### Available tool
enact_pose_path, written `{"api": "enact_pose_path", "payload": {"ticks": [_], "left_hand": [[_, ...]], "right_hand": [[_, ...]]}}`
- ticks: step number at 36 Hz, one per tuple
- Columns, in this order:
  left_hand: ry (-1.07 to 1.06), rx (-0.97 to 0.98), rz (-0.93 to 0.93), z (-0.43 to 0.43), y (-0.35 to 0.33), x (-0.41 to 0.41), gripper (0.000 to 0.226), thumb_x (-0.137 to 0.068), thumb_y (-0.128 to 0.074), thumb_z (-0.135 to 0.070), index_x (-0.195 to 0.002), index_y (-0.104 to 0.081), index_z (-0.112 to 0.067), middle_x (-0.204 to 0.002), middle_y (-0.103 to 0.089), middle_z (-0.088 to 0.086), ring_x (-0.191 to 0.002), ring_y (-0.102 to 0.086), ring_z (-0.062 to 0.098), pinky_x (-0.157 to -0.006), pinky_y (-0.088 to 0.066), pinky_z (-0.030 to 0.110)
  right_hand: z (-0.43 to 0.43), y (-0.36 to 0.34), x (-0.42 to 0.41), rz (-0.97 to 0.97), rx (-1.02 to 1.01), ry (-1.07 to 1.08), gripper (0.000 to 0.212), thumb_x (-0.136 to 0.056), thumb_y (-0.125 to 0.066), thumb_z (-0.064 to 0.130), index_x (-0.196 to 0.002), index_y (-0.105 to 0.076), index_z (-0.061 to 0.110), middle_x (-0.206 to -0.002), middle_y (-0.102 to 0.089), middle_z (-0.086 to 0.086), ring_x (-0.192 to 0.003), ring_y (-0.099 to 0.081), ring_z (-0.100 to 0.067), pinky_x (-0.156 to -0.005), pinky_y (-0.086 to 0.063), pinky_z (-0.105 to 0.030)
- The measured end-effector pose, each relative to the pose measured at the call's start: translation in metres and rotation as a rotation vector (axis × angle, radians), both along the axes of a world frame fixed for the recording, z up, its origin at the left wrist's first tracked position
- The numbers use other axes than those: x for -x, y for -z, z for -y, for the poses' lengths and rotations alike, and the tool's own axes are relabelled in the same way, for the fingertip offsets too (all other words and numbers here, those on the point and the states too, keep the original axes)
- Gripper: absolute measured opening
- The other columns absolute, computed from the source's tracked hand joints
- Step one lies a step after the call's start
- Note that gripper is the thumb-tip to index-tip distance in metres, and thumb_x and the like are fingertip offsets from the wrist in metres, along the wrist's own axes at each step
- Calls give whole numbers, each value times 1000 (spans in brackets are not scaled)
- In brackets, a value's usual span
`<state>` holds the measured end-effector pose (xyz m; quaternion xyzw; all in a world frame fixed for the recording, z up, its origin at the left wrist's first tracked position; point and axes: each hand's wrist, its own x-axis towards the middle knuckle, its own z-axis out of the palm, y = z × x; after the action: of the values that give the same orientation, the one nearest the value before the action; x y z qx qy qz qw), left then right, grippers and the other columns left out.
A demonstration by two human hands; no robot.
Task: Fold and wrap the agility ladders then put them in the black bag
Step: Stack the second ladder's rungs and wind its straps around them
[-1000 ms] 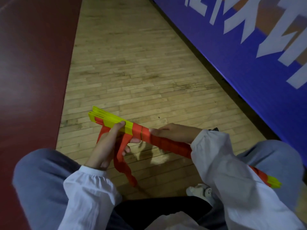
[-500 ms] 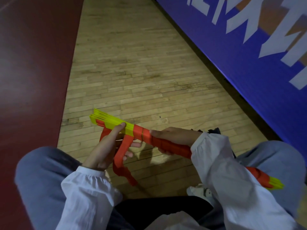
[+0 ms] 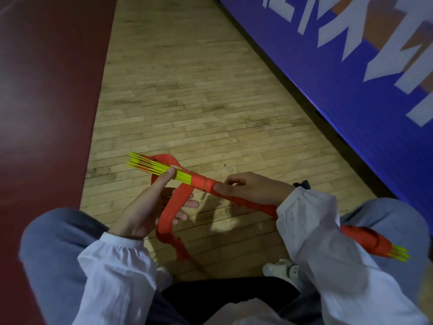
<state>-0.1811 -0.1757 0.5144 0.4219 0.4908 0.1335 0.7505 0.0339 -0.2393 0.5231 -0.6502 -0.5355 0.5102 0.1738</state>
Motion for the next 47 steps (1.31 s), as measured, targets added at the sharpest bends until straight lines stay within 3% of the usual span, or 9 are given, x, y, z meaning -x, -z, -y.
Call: {"api": "enact_pose_path", "payload": {"ticks": [5, 14, 23, 27, 31, 34, 37, 42, 47], "left_hand": [[-26, 0, 10, -1, 3, -3, 64, -92, -36, -59, -100, -64, -1, -93, -74, 15, -47, -61, 15, -40, -47, 19], [-107, -27, 6, 2, 10, -7, 41, -98, -43, -36, -113, -60, -2, -84, -74, 14, -45, -61, 14, -38, -46, 19], [-126, -57, -51, 7, 11, -9, 51, -99, -42, -29, -120, -53, 16, -55, -67, 8, -33, -51, 11, -31, -35, 14], [-101, -76, -79, 7, 14, -7, 52, -99, -41, -29, -117, -55, 17, -50, -64, 6, -33, -50, 12, -31, -34, 13], [-76, -78, -92, 6, 15, -2, 54, -97, -43, -34, -110, -62, 14, -54, -65, 8, -35, -51, 13, -33, -34, 14], [-80, -71, -81, 6, 14, 0, 54, -97, -44, -35, -113, -60, 14, -60, -68, 10, -36, -53, 13, -33, -35, 15], [-89, -31, -29, 9, 11, 0, 47, -99, -42, -31, -113, -57, 12, -58, -68, 9, -35, -54, 12, -30, -36, 14], [-30, 46, 49, 7, 8, 4, 37, -99, -42, -34, -109, -57, -3, -94, -74, 17, -44, -61, 19, -38, -49, 21], [9, 29, 35, 3, 7, 7, 41, -97, -43, -38, -111, -59, -3, -99, -73, 18, -45, -62, 19, -38, -50, 22]], "right_hand": [[5, 5, 1, 82, -64, 47, 47, -83, -59, 57, -111, -61, 19, -85, -62, 4, -71, -57, -9, -66, -42, -22], [9, 10, 8, 167, -45, 22, 50, -79, -69, 54, -112, -53, 20, -85, -56, 11, -74, -53, -4, -64, -39, -22], [-5, 6, -3, 202, 35, -83, 49, -88, -49, 60, -113, -57, 19, -101, -58, 6, -95, -57, -14, -80, -42, -26], [-13, 6, -5, 59, 51, -31, 39, -88, -53, 54, -104, -63, 20, -99, -60, 4, -88, -57, -11, -80, -44, -25], [-12, 9, -2, -109, 78, -14, 34, -70, -64, 54, -90, -66, 27, -99, -66, -1, -87, -62, -17, -95, -47, -41], [-13, 12, 2, -130, 76, -3, 30, -73, -70, 46, -93, -67, 24, -99, -68, -5, -87, -64, -20, -97, -48, -45], [-14, 14, 3, -97, 63, 7, 13, -83, -70, 36, -90, -69, 25, -94, -69, 0, -87, -65, -17, -96, -48, -41], [-12, 10, 4, -29, -45, 31, 14, -80, -75, 34, -91, -70, 27, -94, -67, 8, -90, -62, -8, -89, -47, -29], [-10, 6, 2, -34, -150, 103, 17, -73, -82, 28, -84, -69, 28, -87, -67, 7, -82, -62, -7, -77, -47, -22]]}}
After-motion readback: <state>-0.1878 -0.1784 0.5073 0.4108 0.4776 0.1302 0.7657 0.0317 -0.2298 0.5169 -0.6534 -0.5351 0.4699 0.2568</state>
